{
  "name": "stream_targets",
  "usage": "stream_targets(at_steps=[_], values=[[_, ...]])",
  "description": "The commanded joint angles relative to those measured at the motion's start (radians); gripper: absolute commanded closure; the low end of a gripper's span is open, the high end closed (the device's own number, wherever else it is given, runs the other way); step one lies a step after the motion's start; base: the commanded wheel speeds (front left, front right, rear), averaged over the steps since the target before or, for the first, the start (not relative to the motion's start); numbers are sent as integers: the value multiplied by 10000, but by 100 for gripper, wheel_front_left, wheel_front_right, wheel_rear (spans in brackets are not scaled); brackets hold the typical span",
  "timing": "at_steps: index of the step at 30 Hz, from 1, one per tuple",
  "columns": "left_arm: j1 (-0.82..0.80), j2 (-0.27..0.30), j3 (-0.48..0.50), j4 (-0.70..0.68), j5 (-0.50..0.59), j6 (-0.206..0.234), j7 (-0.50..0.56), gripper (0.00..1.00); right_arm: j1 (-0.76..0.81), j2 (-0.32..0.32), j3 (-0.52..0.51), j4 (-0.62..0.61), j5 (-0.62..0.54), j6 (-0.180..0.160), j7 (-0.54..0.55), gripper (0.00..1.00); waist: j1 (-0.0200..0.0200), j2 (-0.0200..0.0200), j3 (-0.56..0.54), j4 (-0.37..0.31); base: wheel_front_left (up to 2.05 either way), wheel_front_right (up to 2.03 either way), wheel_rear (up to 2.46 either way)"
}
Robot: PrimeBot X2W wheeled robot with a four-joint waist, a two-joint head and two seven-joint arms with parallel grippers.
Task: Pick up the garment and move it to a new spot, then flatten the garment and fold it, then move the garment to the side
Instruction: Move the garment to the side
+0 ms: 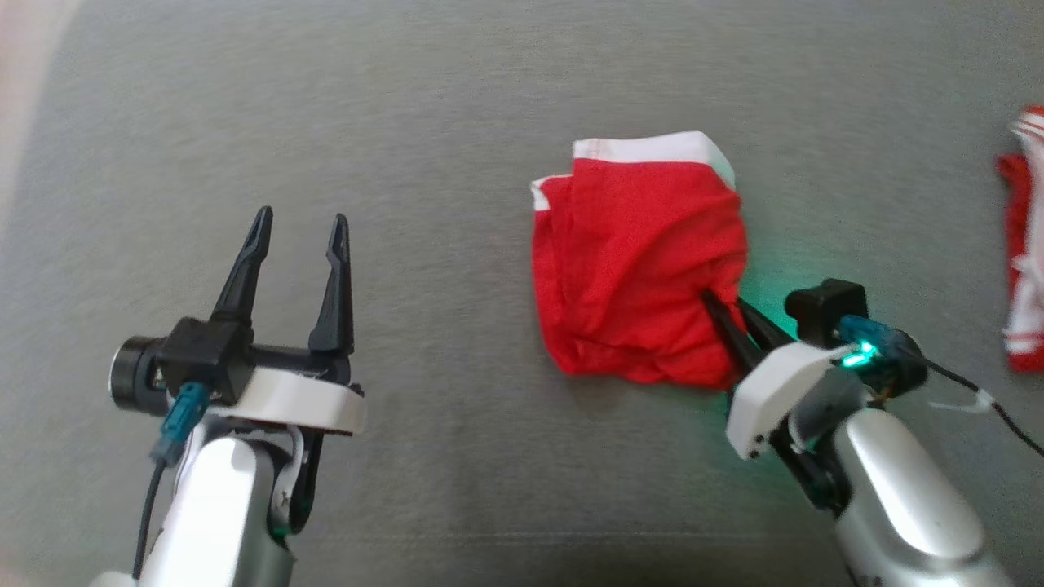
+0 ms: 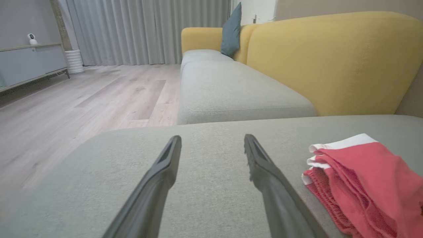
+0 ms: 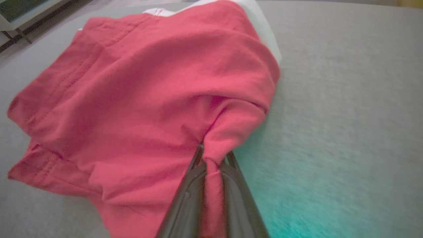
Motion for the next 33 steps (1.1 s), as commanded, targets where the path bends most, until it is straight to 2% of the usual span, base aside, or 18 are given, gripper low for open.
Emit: stream_targets(at_steps=[1, 6, 12, 24, 28, 33], values=[[-126, 257, 308, -405, 101, 10, -108, 0, 139, -197, 74, -617, -79, 35, 104, 100, 0, 0, 23, -838, 0, 0, 0], [-239, 372, 180, -576, 165, -60, -58, 0, 464, -779, -136, -1369, -56, 35, 509, 100, 0, 0, 186, -1840, 0, 0, 0], [-509, 481, -13, -734, 248, -167, 116, 0, 114, -1481, -33, -1800, 29, 35, 671, 100, 0, 0, 602, -2681, 0, 0, 0], [-1361, 866, -303, -1235, 508, -399, 555, 0, -1895, -3452, -1138, -808, -267, 35, 257, 100, 0, 0, 2042, -3545, 0, 0, 0], [-1558, 948, -340, -1334, 559, -431, 625, 0, -2224, -3585, -1637, -703, -448, 35, 198, 100, 0, 0, 2311, -3670, 0, 0, 0], [-1829, 1036, -411, -1503, 612, -470, 759, 0, -2548, -3342, -2541, -605, -888, 35, 83, 100, 0, 0, 2756, -3845, 0, 0, 0]])
